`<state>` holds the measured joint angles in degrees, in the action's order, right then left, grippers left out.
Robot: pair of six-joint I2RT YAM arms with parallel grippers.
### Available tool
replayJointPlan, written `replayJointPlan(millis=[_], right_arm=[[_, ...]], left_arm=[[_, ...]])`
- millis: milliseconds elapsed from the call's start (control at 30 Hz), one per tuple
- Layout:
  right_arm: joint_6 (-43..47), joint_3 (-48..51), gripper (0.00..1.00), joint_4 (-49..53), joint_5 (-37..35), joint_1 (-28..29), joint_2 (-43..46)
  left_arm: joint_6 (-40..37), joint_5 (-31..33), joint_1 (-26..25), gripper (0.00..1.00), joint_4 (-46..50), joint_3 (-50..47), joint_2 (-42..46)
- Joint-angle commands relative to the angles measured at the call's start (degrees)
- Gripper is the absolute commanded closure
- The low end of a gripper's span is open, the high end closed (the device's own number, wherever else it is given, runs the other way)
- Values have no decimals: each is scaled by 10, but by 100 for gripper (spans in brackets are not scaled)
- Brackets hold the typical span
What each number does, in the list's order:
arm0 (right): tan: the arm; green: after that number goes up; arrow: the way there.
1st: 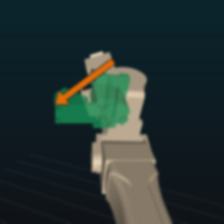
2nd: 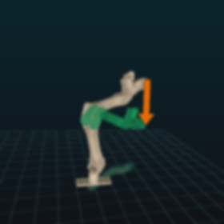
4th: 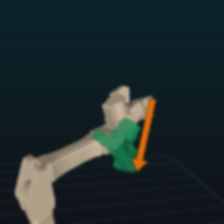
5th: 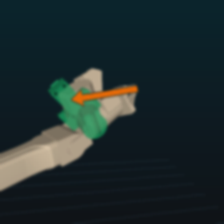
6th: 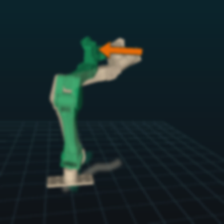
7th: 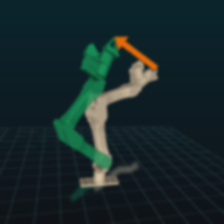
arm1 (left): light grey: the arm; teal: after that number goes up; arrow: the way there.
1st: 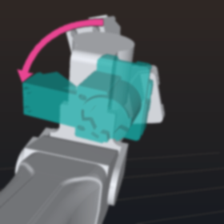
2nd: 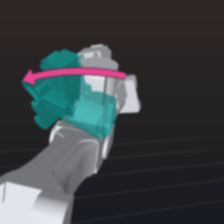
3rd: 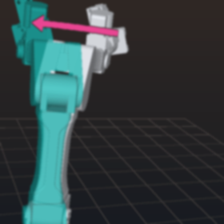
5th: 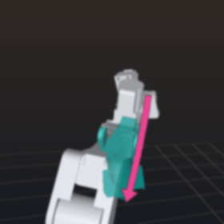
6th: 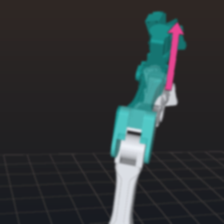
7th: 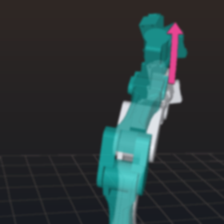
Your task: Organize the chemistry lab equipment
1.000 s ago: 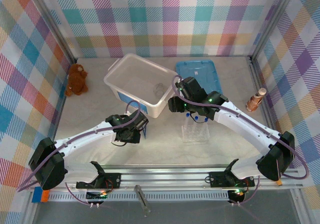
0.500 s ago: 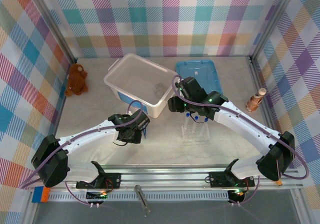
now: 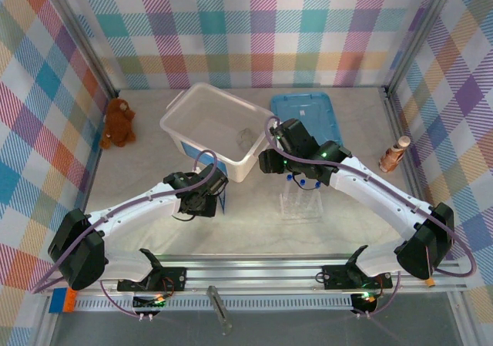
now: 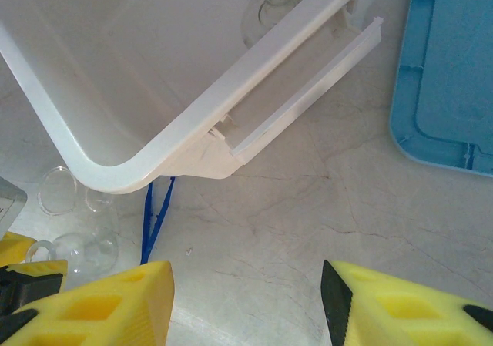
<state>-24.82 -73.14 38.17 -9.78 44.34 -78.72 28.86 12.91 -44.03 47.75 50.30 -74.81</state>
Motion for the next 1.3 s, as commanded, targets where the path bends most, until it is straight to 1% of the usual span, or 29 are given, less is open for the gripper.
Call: replayJointPlan(millis=[0,467,667,767,1000,1267], right_arm=[[-4,3,46,-12,2,5,4],[-8,12,46,-17,2,5,7],[-8,12,46,-17,0,5,9],[-9,13,46,-16,-1,5,10],[-10,15,46,-20,0,4,12],[-8,15,46,-25,-1,5,13]], left_arm=[[-8,-4,5,56,-4,10,-5],[-4,-7,4,59,-4,-2,1],[-5,-10,5,64,-2,1,2],[-8,-7,4,65,6,8,8],[-14,3,4,67,45,44,28],[-29,35,6,67,132,123,60]])
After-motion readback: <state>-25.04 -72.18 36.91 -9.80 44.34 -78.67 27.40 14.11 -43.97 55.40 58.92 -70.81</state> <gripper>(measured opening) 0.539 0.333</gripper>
